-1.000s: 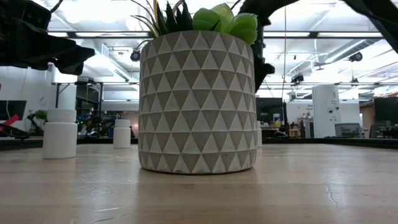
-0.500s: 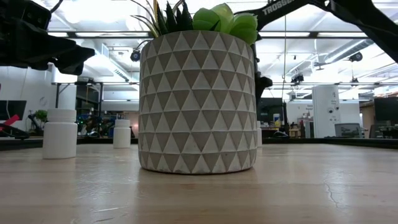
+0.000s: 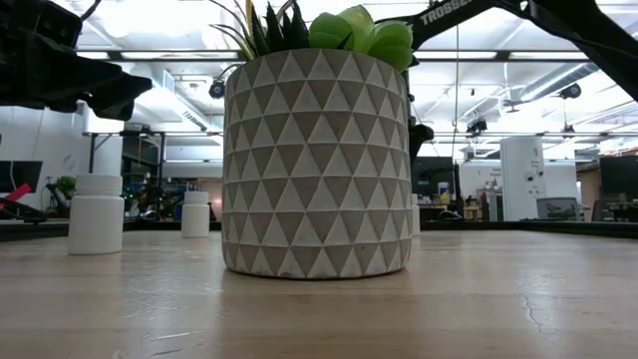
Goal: Pick and place pill bottles into a basket
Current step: Put the white pill bottle into the transparent bin
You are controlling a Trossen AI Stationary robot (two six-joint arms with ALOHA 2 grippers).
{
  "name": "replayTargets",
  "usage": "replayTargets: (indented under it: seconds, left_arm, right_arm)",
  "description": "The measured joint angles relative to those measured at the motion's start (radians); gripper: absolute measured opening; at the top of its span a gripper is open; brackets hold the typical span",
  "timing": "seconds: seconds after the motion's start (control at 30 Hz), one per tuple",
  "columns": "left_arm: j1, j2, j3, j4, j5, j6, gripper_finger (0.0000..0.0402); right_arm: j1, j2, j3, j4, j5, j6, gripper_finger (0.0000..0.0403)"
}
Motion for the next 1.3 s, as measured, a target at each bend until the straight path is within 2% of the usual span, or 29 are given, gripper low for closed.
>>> replayTargets:
  seconds: [0.17,0.37,0.7,1.07,1.3]
  left_arm:
    - [0.000,0.000,0.000,0.000,0.000,0.000,0.0203]
    - [0.000,0.000,0.000,0.000,0.000,0.000,0.0203]
    - [0.000,0.000,0.000,0.000,0.000,0.000,0.0203]
    - [0.000,0.000,0.000,0.000,0.000,0.000,0.0203]
    - [0.000,0.000,0.000,0.000,0.000,0.000,0.0203]
  right_arm:
    - [0.007,0.000,0.000,-0.007,-0.004,0.014,0.0265]
    - [0.031,0.000,-0.002,0.001,-0.004,-0.002,0.0279]
    - [0.041,-0.001,-0.023,0.020,0.007,-0.008,0.0267]
    - [0.041,-0.002,-0.195,0.103,0.007,-0.008,0.0272]
    - [0.042,-0.002,-0.247,0.146,0.006,-0.005,0.0264]
